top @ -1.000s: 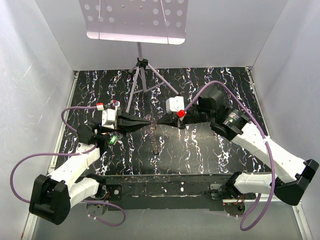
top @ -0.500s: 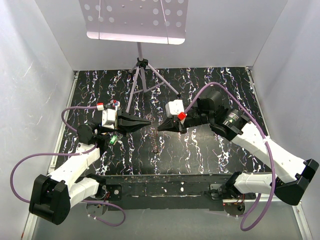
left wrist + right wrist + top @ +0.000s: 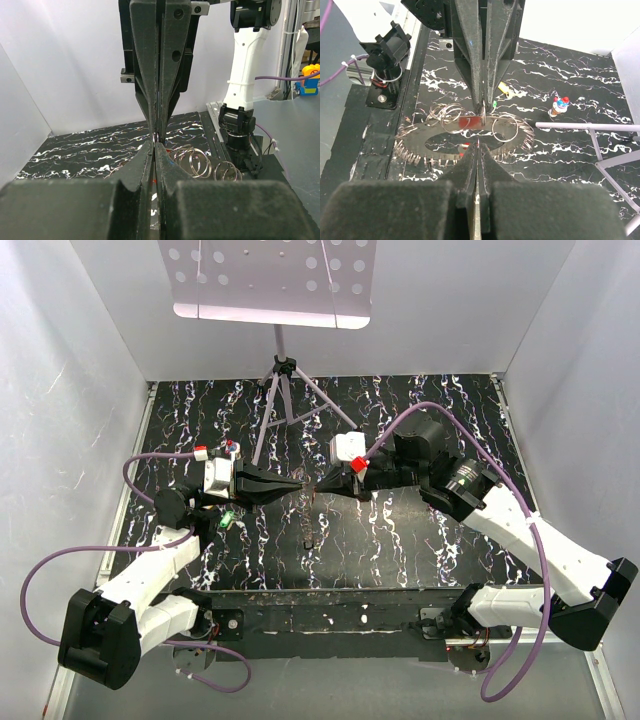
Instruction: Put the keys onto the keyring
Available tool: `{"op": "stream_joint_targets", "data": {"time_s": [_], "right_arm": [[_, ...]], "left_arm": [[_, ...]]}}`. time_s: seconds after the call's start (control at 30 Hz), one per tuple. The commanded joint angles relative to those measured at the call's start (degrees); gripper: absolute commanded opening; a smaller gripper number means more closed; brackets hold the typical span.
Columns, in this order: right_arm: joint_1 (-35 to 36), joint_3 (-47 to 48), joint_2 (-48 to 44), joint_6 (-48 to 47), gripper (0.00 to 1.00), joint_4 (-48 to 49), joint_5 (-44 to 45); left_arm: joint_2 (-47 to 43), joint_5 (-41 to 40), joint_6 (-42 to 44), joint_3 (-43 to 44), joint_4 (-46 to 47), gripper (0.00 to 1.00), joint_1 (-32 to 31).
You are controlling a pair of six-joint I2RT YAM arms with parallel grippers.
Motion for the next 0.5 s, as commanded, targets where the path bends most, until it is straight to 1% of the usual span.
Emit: {"op": "stream_joint_targets", "data": {"time_s": [0.0,0.1,0.27,0.47], "right_arm": [[0.28,0.08,-0.86,0.84,0.01,2.98,-2.08],[0.28,0.16,-0.77,1.28,0.01,3.50,-2.62],[0.28,0.16,-0.68,2.59,0.01,5.26,-1.13],[0.28,-0.01,-0.86,2.69,0.01,5.18,-1.21]], "left_arm": [[-0.95,-0.62,0.69,0.44,0.59,0.00,-0.10],[-0.95,-0.70,0.69,0.44,0.50,0.00,-0.19],[-0.95,-0.18,0.43,0.44,0.85,0.00,-0.10],[-0.86,0.17,-0.19,0.18,1.91,0.00,-0.19]]}}
